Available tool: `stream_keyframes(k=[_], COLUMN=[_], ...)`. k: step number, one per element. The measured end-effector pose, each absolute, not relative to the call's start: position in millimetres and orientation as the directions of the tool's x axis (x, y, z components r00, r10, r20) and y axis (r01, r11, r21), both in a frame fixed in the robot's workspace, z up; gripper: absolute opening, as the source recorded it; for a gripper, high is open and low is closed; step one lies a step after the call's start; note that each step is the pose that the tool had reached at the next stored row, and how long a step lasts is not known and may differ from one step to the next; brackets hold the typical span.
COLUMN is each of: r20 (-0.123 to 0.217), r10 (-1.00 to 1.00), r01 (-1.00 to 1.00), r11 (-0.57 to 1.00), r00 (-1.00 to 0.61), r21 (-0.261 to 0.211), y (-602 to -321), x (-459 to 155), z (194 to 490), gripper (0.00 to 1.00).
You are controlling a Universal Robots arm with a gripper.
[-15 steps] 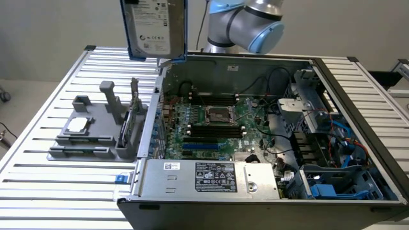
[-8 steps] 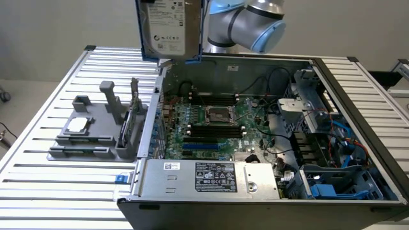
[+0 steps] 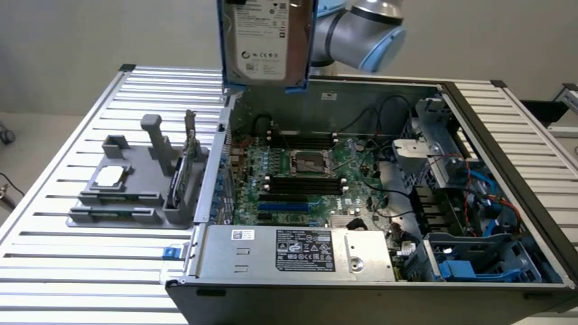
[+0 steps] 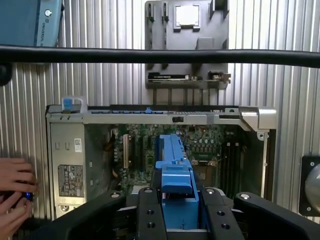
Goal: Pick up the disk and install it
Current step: 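Pick up the disk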
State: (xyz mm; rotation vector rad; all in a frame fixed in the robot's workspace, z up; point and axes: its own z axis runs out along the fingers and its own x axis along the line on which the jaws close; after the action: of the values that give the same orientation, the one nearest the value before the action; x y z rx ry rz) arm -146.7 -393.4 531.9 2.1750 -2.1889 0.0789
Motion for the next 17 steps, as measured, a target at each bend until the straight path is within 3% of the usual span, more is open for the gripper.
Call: stream_keyframes(k=[17], r20=[0.072], r10=[-0.997], r01=[-1.000], r11=[0.006], r00=[-0.005], r21=[0.017], y=[-419.4], x=[-87.8], z=[534.3], gripper=[0.33])
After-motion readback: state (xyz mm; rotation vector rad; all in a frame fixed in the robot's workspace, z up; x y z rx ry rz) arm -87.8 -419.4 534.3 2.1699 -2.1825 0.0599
